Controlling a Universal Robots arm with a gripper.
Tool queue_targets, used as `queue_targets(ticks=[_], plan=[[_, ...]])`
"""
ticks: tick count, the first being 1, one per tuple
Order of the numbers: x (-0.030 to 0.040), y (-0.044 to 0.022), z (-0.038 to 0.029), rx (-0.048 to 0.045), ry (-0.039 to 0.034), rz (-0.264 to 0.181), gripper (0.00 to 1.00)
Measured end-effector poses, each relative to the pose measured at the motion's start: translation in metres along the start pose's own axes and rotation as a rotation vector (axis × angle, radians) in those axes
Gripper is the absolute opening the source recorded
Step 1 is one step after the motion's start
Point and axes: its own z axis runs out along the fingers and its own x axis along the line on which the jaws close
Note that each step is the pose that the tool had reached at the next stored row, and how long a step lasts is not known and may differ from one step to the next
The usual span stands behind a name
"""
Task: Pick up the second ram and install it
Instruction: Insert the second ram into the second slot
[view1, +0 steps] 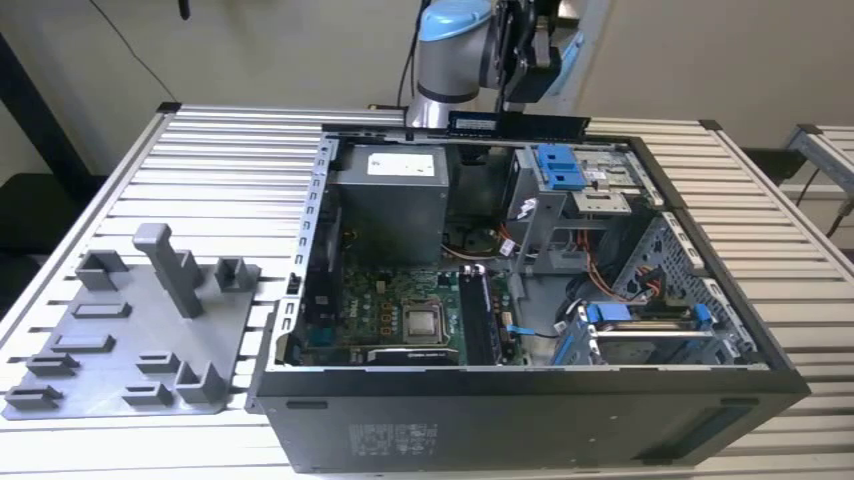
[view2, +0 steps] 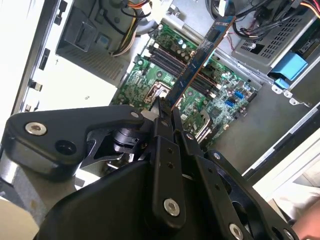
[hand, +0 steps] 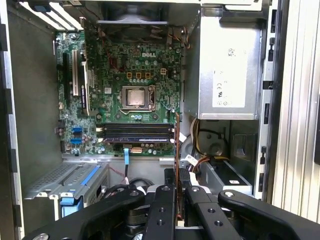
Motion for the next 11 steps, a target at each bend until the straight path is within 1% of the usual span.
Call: queue_targets(ticks=[6, 11], plan=[[0.0, 0.0, 0.0003, 0.0003, 0.0004, 0.014, 0.14], [0.0, 0.0, 0.001, 0.001, 0.0012, 0.051, 0.14]])
